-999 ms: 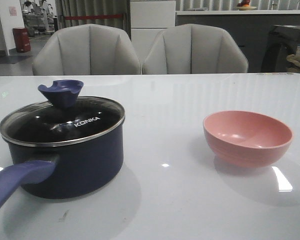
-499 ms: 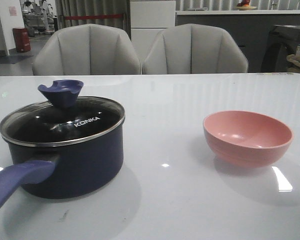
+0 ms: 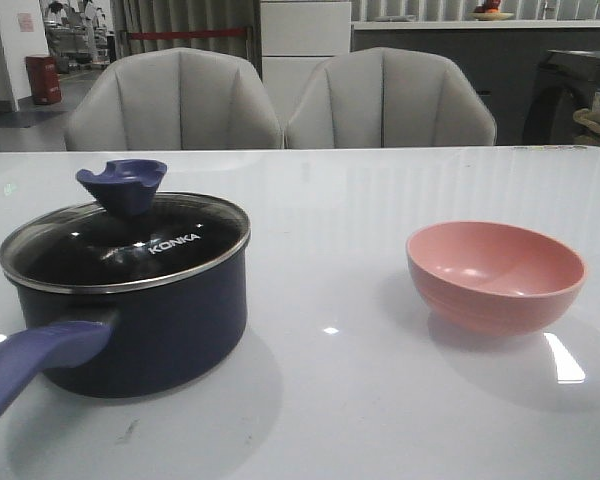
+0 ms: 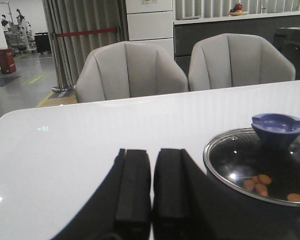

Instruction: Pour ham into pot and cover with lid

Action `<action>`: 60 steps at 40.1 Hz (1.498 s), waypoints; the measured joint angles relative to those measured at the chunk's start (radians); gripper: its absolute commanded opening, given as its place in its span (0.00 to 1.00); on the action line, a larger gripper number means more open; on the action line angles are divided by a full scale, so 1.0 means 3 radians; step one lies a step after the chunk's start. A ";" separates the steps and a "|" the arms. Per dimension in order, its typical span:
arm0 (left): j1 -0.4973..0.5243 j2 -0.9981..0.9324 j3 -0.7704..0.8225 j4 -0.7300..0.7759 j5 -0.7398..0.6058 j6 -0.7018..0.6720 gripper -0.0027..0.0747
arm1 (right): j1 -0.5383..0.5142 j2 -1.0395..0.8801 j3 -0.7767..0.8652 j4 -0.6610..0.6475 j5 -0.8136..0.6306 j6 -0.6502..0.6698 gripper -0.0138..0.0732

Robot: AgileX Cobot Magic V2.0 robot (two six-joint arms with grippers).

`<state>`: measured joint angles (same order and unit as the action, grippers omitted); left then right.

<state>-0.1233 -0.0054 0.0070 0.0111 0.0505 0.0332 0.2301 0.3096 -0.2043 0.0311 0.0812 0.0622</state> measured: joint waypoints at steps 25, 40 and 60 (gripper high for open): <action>0.0000 0.0000 0.0000 -0.0005 0.0005 0.0000 0.18 | -0.0182 -0.0304 0.0219 0.0000 -0.0066 0.0000 0.34; 0.0000 0.0000 0.0000 -0.0005 0.0005 -0.0001 0.18 | -0.0327 -0.1032 0.0767 -0.0309 -0.0233 0.0000 0.34; 0.0000 0.0000 0.0000 -0.0005 0.0005 -0.0001 0.18 | -0.0385 -0.1061 0.0767 -0.0301 -0.0183 0.0000 0.34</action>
<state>-0.1233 -0.0054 0.0070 0.0095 0.0520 0.0329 0.1146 -0.0086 0.0258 -0.0592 0.0263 0.0622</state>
